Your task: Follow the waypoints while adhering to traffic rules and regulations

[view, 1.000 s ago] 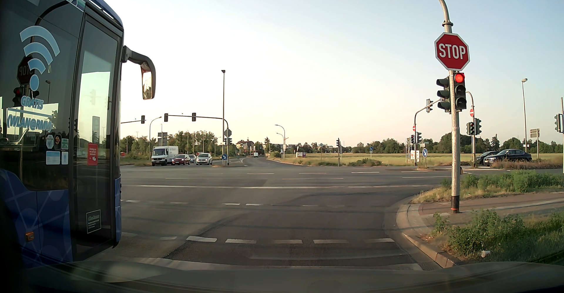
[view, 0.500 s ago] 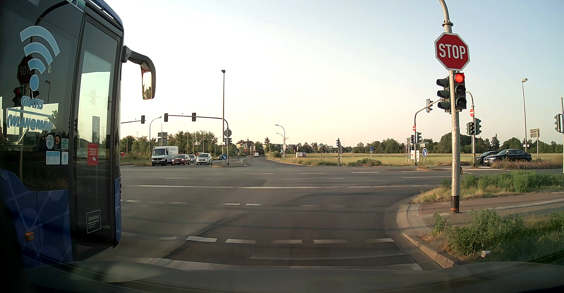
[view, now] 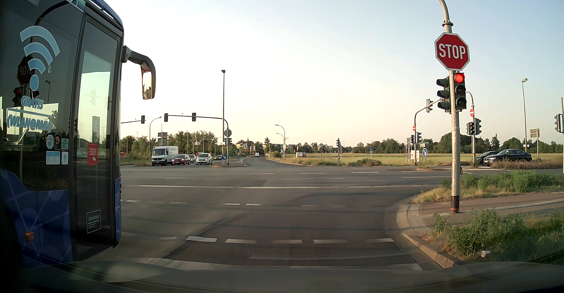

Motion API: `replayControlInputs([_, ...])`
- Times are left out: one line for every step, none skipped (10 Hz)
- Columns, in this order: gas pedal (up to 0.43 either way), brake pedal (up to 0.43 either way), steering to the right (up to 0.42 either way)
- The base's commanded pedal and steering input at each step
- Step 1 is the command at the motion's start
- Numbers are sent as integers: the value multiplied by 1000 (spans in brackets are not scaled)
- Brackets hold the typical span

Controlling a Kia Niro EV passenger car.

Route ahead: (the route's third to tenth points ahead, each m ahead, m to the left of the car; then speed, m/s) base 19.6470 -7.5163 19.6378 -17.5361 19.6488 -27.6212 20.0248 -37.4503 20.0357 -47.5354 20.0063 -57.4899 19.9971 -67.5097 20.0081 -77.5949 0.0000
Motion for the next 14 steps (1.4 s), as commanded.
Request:
replayControlInputs([0, 390, 4])
replayControlInputs([0, 384, 4])
replayControlInputs([0, 390, 4])
replayControlInputs([0, 384, 4])
replayControlInputs([0, 384, 4])
replayControlInputs([0, 384, 4])
replayControlInputs([0, 384, 4])
replayControlInputs([0, 390, 4])
replayControlInputs([0, 384, 4])
replayControlInputs([0, 384, 4])
replayControlInputs([0, 384, 4])
replayControlInputs([0, 384, 4])
replayControlInputs([0, 378, 4])
replayControlInputs([0, 378, 4])
